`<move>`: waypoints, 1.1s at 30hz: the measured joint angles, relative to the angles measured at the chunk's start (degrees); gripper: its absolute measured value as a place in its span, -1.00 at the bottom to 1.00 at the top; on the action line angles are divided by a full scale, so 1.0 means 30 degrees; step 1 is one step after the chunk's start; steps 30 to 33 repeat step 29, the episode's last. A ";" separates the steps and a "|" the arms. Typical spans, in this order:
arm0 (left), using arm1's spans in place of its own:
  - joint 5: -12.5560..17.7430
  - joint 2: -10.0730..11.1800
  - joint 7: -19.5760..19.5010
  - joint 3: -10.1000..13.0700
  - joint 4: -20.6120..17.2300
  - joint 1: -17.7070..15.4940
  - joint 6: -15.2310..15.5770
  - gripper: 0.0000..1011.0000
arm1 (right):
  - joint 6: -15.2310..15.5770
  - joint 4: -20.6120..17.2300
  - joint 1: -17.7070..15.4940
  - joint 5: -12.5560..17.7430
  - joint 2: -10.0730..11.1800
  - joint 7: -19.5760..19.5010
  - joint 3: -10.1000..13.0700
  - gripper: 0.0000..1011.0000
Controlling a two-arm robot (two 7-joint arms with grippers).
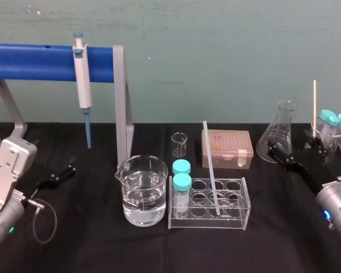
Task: Pick up the stirring rod with one hand, then place it down.
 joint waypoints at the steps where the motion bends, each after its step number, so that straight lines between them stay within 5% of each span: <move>1: 0.0001 0.0000 0.0000 0.0000 0.0000 0.0001 -0.0001 0.98 | -0.0006 -0.0006 -0.0002 0.0007 0.0003 0.0005 -0.0002 0.98; 33: 0.0001 0.0000 0.0000 -0.0001 0.0000 -0.0001 -0.0001 0.98 | -0.0049 -0.0069 -0.0013 0.0064 0.0016 0.0063 -0.0009 0.98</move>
